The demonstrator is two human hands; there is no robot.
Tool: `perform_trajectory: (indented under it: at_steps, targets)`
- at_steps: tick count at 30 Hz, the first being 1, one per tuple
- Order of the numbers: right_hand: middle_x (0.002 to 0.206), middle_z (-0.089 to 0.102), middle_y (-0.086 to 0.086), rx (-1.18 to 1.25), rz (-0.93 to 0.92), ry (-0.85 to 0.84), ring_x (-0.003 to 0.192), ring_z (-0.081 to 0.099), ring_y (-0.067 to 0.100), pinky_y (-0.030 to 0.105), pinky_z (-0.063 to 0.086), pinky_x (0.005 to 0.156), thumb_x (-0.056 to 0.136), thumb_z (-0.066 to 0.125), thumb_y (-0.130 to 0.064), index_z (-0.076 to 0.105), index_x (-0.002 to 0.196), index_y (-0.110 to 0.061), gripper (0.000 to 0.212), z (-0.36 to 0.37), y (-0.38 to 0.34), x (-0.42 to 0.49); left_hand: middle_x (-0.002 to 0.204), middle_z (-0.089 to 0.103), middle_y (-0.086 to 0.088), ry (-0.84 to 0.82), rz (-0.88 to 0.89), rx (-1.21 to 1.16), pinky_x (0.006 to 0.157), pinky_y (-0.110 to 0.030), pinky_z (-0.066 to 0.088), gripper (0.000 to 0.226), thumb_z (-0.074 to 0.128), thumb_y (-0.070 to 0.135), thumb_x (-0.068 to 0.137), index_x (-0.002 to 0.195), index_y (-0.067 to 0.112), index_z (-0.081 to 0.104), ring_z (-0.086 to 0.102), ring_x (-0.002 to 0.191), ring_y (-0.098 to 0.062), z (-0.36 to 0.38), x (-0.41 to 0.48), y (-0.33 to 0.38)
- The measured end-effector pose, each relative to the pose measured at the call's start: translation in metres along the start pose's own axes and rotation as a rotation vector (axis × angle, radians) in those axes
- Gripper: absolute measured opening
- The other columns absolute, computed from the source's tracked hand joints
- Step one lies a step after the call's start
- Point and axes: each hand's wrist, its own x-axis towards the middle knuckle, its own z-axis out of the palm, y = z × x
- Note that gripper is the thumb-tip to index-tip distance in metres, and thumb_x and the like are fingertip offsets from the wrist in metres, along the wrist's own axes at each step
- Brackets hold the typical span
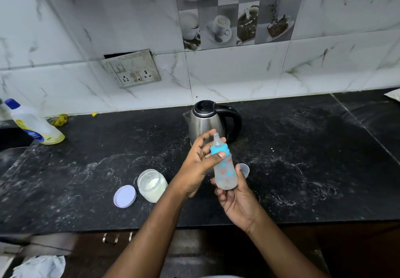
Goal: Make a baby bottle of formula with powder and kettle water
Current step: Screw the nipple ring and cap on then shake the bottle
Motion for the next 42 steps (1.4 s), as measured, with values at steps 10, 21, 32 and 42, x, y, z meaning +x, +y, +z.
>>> perform_trajectory:
  at_steps: [10, 21, 32, 42]
  targets:
    - [0.088, 0.065, 0.009, -0.114, -0.093, 0.068, 0.055, 0.047, 0.008, 0.019, 0.032, 0.042, 0.099, 0.048, -0.058, 0.068, 0.121, -0.009, 0.057, 0.004, -0.004, 0.007, 0.105, 0.079, -0.004, 0.136, -0.035, 0.050, 0.058, -0.028, 0.057, 0.020, 0.080, 0.015, 0.084, 0.098, 0.016, 0.067, 0.072, 0.087, -0.016, 0.017, 0.004, -0.005]
    - [0.085, 0.060, 0.011, -0.289, -0.426, 0.186, 0.058, 0.048, 0.012, 0.029, 0.032, 0.048, 0.098, 0.044, -0.056, 0.060, 0.107, -0.008, 0.051, 0.013, 0.011, 0.008, 0.083, 0.068, -0.014, 0.270, -0.003, 0.005, 0.060, -0.033, 0.055, 0.021, 0.087, 0.015, 0.087, 0.088, 0.009, 0.067, 0.064, 0.080, -0.032, 0.032, 0.003, -0.010]
    - [0.057, 0.050, 0.004, -0.049, 0.092, 0.056, 0.031, 0.033, 0.006, 0.015, 0.019, 0.035, 0.101, 0.037, -0.066, 0.072, 0.081, -0.017, 0.063, 0.015, -0.007, 0.006, 0.086, 0.077, -0.017, 0.178, 0.047, 0.141, 0.080, -0.041, 0.061, 0.019, 0.085, 0.005, 0.080, 0.081, 0.008, 0.067, 0.076, 0.090, -0.025, 0.036, 0.002, -0.006]
    - [0.052, 0.051, -0.001, 0.016, 0.061, 0.173, 0.027, 0.028, 0.005, 0.013, 0.011, 0.038, 0.102, 0.037, -0.058, 0.069, 0.076, -0.019, 0.057, 0.023, 0.001, 0.013, 0.101, 0.081, -0.010, 0.161, 0.012, 0.339, 0.084, -0.031, 0.060, 0.024, 0.086, 0.003, 0.085, 0.074, 0.015, 0.068, 0.078, 0.097, -0.015, 0.029, 0.004, -0.014]
